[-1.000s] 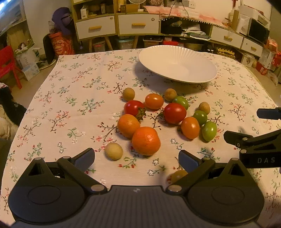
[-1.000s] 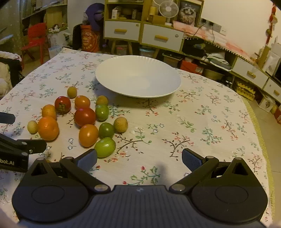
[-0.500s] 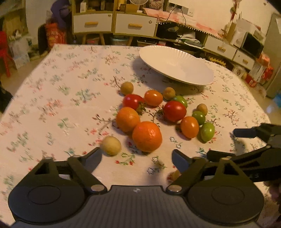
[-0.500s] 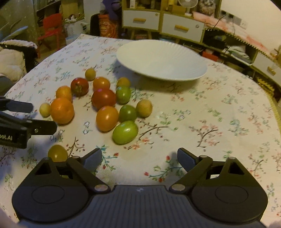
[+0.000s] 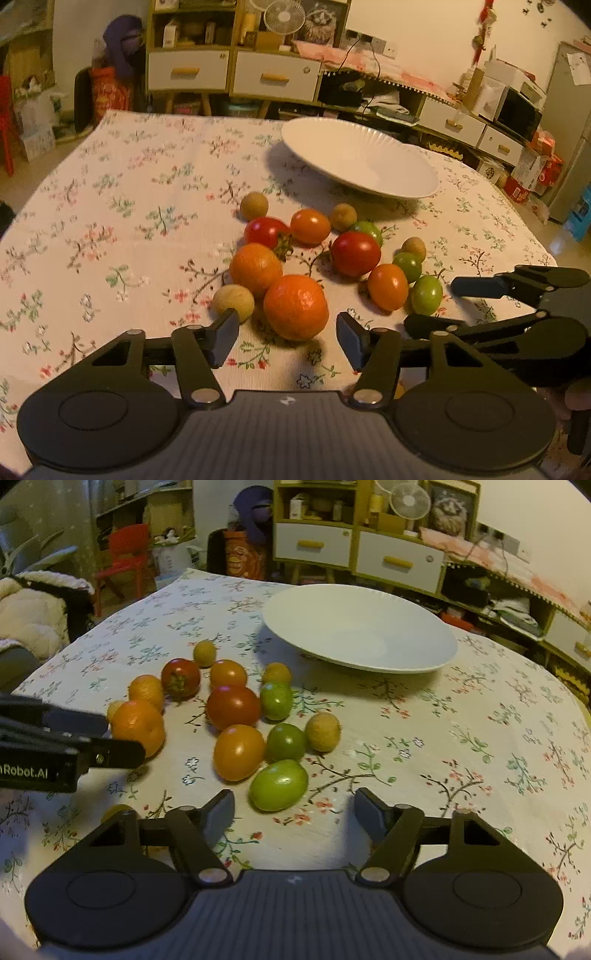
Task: Organize fruits
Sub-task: 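Grasp the large orange mandarin with the left gripper while the right gripper grasps a green tomato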
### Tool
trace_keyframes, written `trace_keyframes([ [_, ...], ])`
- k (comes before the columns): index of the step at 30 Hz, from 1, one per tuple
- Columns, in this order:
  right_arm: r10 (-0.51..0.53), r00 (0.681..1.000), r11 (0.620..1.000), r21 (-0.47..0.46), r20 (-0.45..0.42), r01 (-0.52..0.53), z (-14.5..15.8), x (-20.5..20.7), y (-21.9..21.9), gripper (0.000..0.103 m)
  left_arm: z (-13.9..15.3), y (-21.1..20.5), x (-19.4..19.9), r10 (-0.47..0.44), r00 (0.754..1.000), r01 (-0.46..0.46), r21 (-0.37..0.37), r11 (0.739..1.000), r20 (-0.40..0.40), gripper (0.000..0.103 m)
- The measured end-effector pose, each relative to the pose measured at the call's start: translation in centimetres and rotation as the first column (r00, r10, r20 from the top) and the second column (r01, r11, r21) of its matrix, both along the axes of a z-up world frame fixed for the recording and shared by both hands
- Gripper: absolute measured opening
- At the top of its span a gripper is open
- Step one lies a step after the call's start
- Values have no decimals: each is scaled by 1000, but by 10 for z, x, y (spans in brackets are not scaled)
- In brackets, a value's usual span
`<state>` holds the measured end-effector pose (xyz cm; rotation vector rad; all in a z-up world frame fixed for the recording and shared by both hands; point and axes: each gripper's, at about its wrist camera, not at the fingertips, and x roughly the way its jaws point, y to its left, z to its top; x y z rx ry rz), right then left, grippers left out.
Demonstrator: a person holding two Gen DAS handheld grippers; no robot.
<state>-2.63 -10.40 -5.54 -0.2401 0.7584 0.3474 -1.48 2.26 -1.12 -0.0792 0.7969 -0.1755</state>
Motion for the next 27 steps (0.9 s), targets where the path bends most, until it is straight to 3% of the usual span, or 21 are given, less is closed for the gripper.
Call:
trace_keyframes([
  [3, 17, 1000, 1000, -12, 4, -17, 0, -1, 3, 63, 3, -2, 0, -7, 1000, 7, 6, 1000, -24, 53],
  [6, 25, 1000, 1000, -13, 5, -25, -1, -1, 4, 61, -1, -1, 2, -13, 994, 7, -58, 998, -107, 45],
  [9, 24, 1000, 1000, -12, 4, -24, -1, 0, 5, 59, -6, 1, 4, -10, 990, -4, -102, 995, -144, 44],
  [21, 33, 999, 999, -4, -6, -33, -5, 1, 7, 67, -16, -6, 2, -6, 1000, 5, -76, 997, -14, 43],
  [24, 34, 999, 999, -1, 2, -34, -5, 0, 6, 65, -16, -7, 4, 3, 1000, -3, -79, 997, -6, 42],
  [27, 32, 999, 999, -1, 15, -32, -4, 0, 5, 56, -15, -5, 3, 11, 1000, -11, -77, 997, -2, 37],
])
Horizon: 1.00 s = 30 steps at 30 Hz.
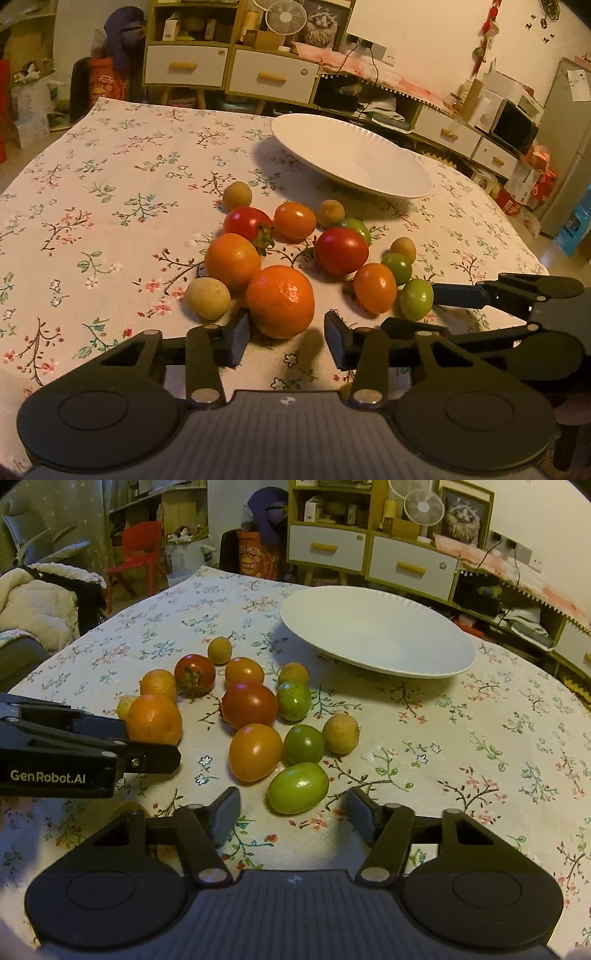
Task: Organize fruits
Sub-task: 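Grasp the large orange mandarin with the left gripper while the right gripper grasps a green tomato, then carry the mandarin with the left gripper while the right gripper carries the green tomato to the plate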
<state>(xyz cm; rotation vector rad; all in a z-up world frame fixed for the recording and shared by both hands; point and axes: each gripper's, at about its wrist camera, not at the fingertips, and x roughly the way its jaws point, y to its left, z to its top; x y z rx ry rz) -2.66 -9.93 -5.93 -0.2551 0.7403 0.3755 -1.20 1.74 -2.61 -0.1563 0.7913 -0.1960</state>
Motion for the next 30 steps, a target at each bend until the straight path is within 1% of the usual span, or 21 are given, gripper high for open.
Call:
trace_keyframes([
  [2, -1, 1000, 1000, 3, 6, 1, 1, 0, 0, 49, 0, 1, 1, 6, 1000, -6, 2, 1000, 0, 34],
  [3, -1, 1000, 1000, 3, 9, 1, 1, 0, 0, 48, -1, 2, 1, 8, 1000, -8, 2, 1000, -1, 32],
  [11, -2, 1000, 1000, -3, 25, 3, 1, 0, 3, 38, -1, 4, 3, 24, 1000, -24, -7, 1000, -7, 32],
  [15, -6, 1000, 1000, -3, 28, 6, 1, 0, 3, 35, -1, 3, 3, 32, 999, -32, -1, 999, 0, 32],
  [17, -5, 1000, 1000, -4, 28, 6, 1, 0, 3, 32, -1, 2, 3, 32, 999, -32, 6, 999, 7, 32],
  [24, -2, 1000, 1000, -13, 27, 3, 2, 0, 2, 31, 2, 2, 2, 28, 999, -29, 13, 1000, 17, 31],
  [30, -35, 999, 999, -6, 5, 35, 5, 0, -3, 31, 10, 1, 0, 5, 1000, -5, 1, 1000, 27, 30],
])
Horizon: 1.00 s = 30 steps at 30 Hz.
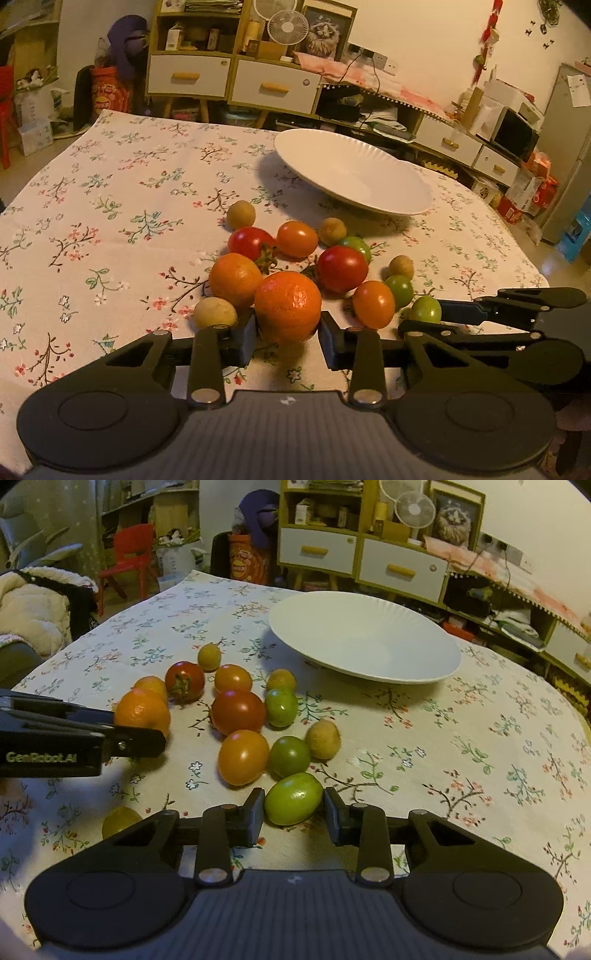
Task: Organize fruits
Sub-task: 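Carry the mandarin with the left gripper while the right gripper carries the green tomato to the plate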
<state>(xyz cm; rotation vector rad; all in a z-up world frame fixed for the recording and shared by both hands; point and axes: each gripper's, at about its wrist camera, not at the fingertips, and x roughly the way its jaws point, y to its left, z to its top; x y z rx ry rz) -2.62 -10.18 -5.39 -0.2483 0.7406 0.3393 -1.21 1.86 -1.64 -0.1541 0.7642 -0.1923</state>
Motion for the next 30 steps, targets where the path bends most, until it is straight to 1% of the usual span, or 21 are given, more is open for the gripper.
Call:
trace_keyframes([
  [6, -37, 999, 998, 46, -23, 38, 6, 1, -7, 31, 3, -1, 1, -7, 1000, 7, -9, 1000, -19, 30],
  [13, -60, 998, 993, 98, -15, 61, 19, 4, -13, 31, 8, -2, 6, -13, 999, 12, -39, 999, -29, 30],
  [18, -73, 997, 989, 130, -4, 73, 29, 10, -18, 31, 11, -9, 10, -24, 999, 23, -32, 999, -22, 30],
  [25, -70, 998, 986, 149, 0, 69, 38, 23, -20, 31, 19, -23, 23, -43, 999, 43, -38, 998, -4, 30],
  [30, -73, 997, 983, 172, 20, 68, 48, 34, -26, 31, 27, -34, 43, -67, 998, 67, -32, 997, 5, 30],
])
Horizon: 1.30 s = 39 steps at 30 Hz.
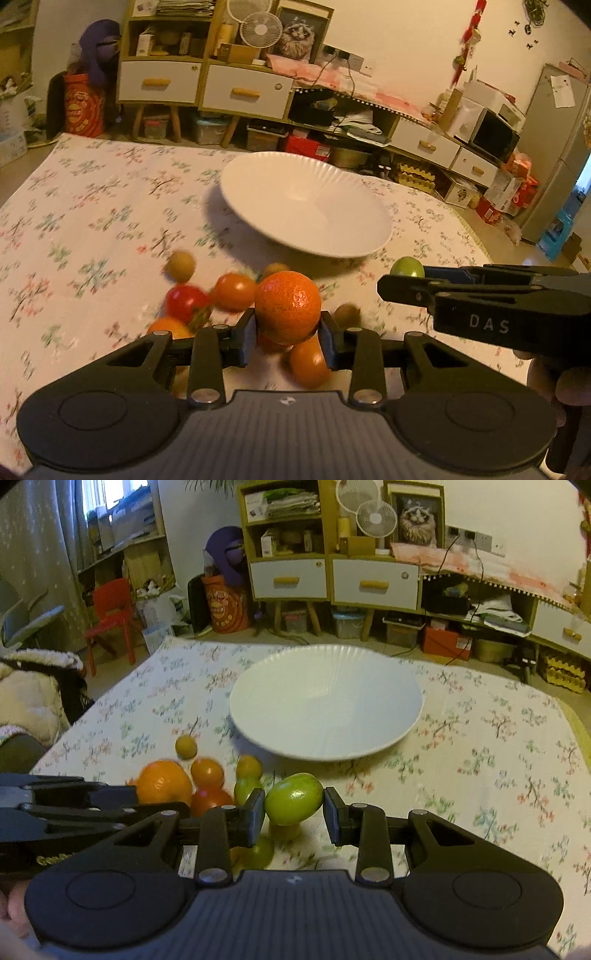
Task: Organize fruits
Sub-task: 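Carry the mandarin with the left gripper while the right gripper carries the green tomato to the plate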
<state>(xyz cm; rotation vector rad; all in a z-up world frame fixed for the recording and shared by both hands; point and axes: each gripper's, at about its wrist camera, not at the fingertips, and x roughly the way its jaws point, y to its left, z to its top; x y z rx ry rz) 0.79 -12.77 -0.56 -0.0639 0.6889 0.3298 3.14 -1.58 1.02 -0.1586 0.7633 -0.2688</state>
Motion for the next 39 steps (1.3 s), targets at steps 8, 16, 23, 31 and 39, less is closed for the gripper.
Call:
trace_keyframes([
  [8, -5, 1000, 999, 48, 13, 5, 11, 27, -17, 31, 1, -15, 30, -33, 999, 31, 49, 998, 27, 30],
  [16, -29, 1000, 997, 74, -5, 30, 4, 55, -28, 31, -5, -28, 57, -63, 998, 60, 84, 995, 29, 30],
  [23, -9, 1000, 999, 39, 15, 9, 2, 76, -25, 31, -11, -31, 81, -103, 994, 97, 126, 987, 40, 30],
  [31, 16, 1000, 999, 29, 12, -16, -5, 101, -22, 31, -19, -36, 105, -144, 989, 137, 182, 974, 29, 30],
  [39, 27, 1000, 1000, 8, -12, -27, -13, 109, -13, 31, -22, -46, 112, -208, 978, 194, 265, 944, 23, 30],
])
